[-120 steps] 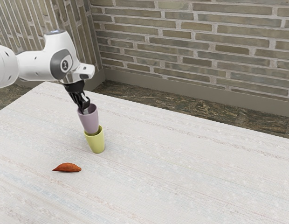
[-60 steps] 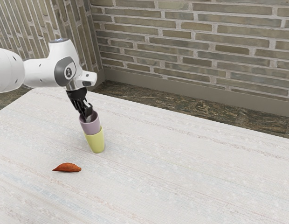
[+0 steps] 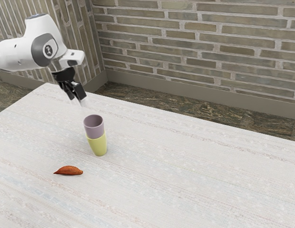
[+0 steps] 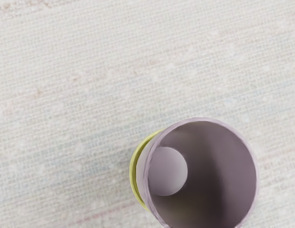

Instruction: Place the left cup onto the right cup

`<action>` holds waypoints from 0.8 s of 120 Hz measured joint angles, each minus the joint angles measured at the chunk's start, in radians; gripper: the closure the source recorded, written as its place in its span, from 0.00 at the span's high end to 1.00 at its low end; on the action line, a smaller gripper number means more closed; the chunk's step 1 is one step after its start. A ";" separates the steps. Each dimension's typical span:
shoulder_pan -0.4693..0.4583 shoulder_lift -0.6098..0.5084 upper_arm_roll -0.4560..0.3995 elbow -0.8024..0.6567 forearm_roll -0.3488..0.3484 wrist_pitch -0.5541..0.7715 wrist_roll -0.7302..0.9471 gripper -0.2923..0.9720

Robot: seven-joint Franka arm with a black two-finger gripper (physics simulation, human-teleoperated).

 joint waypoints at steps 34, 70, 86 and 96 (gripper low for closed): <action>-0.032 -0.070 -0.157 0.104 0.114 -0.128 -0.080 0.76; -0.003 -0.054 -0.160 0.217 0.130 -0.246 -0.170 0.77; 0.001 -0.053 -0.160 0.231 0.130 -0.265 -0.198 0.77; -0.008 -0.053 -0.160 0.232 0.130 -0.271 -0.213 0.77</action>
